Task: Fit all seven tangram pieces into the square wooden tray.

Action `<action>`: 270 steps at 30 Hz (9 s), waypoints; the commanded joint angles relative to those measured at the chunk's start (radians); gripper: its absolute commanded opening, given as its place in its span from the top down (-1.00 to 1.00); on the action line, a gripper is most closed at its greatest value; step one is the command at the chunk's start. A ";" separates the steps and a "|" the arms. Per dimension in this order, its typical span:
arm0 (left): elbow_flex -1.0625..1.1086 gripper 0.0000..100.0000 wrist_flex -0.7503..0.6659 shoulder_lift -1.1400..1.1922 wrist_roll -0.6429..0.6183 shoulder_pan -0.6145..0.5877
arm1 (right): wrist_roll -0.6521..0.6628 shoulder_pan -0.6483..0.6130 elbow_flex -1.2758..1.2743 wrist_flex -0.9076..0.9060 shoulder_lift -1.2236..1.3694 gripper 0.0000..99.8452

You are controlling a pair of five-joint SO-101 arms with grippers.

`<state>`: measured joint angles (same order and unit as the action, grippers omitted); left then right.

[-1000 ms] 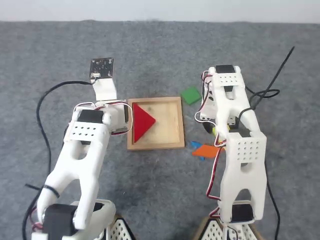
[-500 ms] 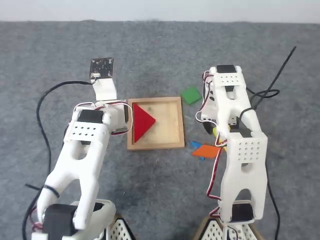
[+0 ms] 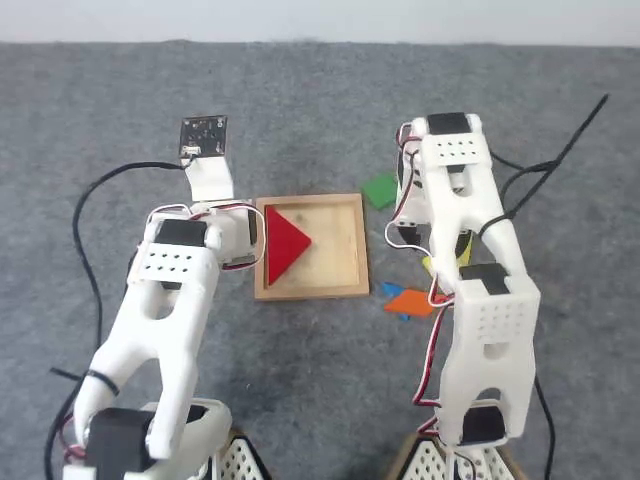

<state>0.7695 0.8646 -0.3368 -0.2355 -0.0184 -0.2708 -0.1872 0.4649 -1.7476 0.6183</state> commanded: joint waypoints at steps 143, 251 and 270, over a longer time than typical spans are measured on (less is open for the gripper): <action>0.188 0.97 -0.081 -0.014 0.288 -0.147 | 0.382 0.145 -0.181 0.150 -0.136 0.98; 0.237 0.97 -0.046 -0.017 0.387 -0.348 | 1.145 -0.283 0.072 0.463 0.110 0.99; 0.237 0.97 -0.046 -0.017 0.387 -0.348 | 1.005 -0.272 0.072 0.467 -0.079 0.99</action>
<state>1.0104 0.8355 -0.3368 0.1465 -0.3575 0.7894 -0.5079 0.5294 -1.2505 0.7119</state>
